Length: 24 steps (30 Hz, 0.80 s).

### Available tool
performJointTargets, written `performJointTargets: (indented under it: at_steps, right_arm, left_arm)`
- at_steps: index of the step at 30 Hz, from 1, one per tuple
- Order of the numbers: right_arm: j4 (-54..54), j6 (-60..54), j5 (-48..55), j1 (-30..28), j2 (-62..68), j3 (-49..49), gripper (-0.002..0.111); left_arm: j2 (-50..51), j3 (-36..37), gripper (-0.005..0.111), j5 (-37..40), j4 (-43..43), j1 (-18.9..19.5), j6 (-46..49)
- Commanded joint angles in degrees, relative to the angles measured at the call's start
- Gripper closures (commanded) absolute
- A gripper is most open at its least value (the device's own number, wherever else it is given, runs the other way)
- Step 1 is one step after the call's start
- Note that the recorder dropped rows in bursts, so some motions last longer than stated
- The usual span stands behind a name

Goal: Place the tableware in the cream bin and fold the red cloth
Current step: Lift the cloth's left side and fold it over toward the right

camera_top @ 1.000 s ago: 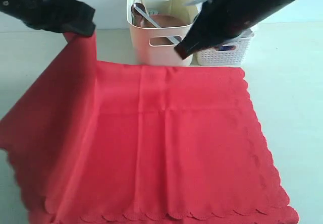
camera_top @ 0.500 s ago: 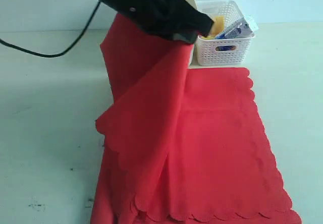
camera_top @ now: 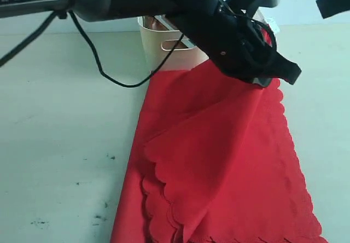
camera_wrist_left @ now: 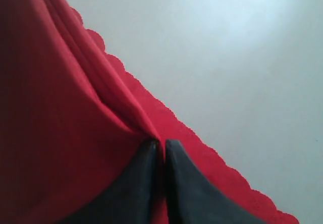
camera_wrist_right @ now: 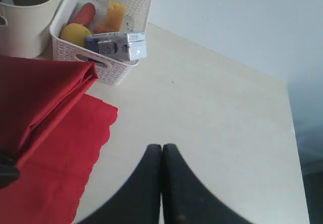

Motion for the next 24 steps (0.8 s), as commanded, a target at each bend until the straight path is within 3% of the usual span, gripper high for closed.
performJointTargets:
  at_steps: [1,6,8,10,13,15,18,24]
  right_arm:
    - [-1.1,1.2,-1.9,0.1,-0.2,1.5,0.108]
    - [-2.3,1.2,-2.1,0.1,-0.3,1.5,0.108]
    - [-2.4,1.2,-2.1,0.1,-0.3,1.5,0.108]
    - [-2.4,1.2,-2.1,0.1,-0.3,1.5,0.108]
    - [-2.4,1.2,-2.1,0.1,-0.3,1.5,0.108]
    - [-2.4,1.2,-2.2,0.1,-0.3,1.5,0.108]
    - [-2.4,1.2,-2.7,0.1,-0.3,1.5,0.108]
    - [-2.2,1.2,-3.2,0.1,-0.3,1.5,0.108]
  left_arm:
    - [2.5,-2.7,0.071,0.6,-0.8,-0.7,-1.0]
    - [2.3,-3.0,0.018,2.2,-0.5,-0.6,-0.7]
    - [1.6,-3.0,0.010,3.7,1.8,0.1,-0.7]
    - [0.9,-3.0,0.012,6.2,5.3,1.0,-0.7]
    - [0.4,-3.0,0.030,11.9,9.5,3.9,-0.7]
    - [0.4,-2.5,0.055,15.4,8.9,6.5,-0.9]
    - [0.4,0.0,0.105,16.2,7.7,9.8,-0.9]
    - [0.4,9.1,0.104,10.3,7.9,12.2,0.7]
